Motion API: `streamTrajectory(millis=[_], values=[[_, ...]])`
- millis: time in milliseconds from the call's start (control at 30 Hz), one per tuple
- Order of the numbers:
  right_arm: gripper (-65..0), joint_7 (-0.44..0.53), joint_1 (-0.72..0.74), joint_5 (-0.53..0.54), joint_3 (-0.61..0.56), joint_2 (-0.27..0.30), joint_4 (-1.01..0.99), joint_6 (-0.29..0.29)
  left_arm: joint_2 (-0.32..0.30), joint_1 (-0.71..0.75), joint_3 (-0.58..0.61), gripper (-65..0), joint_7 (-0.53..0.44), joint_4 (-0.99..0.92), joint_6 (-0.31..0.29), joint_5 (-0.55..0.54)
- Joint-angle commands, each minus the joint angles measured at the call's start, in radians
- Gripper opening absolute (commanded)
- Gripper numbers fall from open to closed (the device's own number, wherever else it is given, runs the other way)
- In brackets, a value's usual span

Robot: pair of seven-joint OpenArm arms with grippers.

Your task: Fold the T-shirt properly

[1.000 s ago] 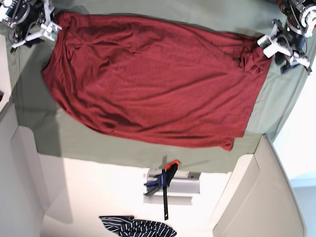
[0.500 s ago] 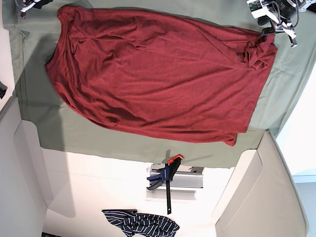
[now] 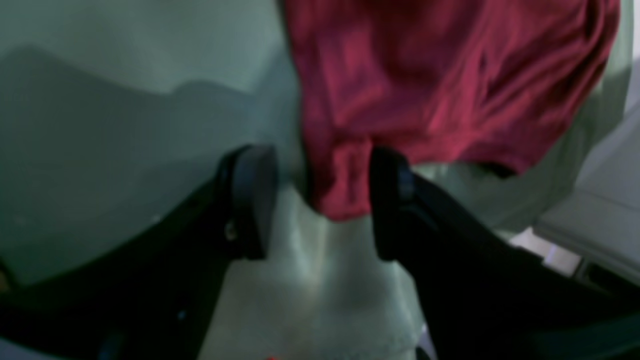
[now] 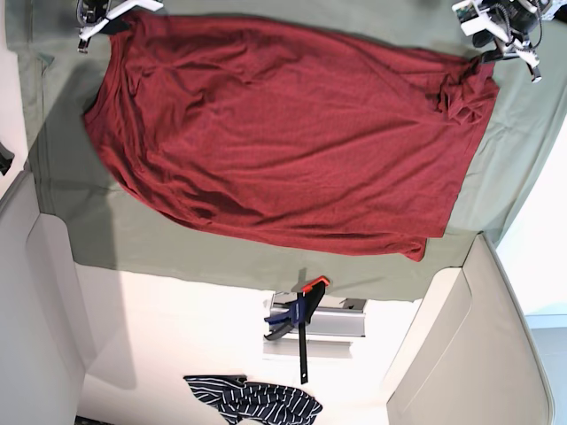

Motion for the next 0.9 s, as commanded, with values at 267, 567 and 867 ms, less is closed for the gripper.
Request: streamTrajectory(millis=[267, 567, 867], values=[[-34.9, 0.061, 0.061, -0.008, 0.008, 0.013, -0.052, -0.011, -0.016, -0.005, -0.010, -42.3, -0.030, 0.010, 0.016, 0.010], [-42.3, 0.061, 0.112, -0.008, 0.008, -0.035, -0.056, -0.059, -0.016, -0.005, -0.010, -42.3, -0.045, 0.005, 0.005, 0.042], [-65.0, 0.060, 0.127, 0.000, 0.008, -0.034, -0.056, -0.055, -0.016, -0.031, 0.000, -36.0, -0.167, -0.137, 0.029, 0.114]])
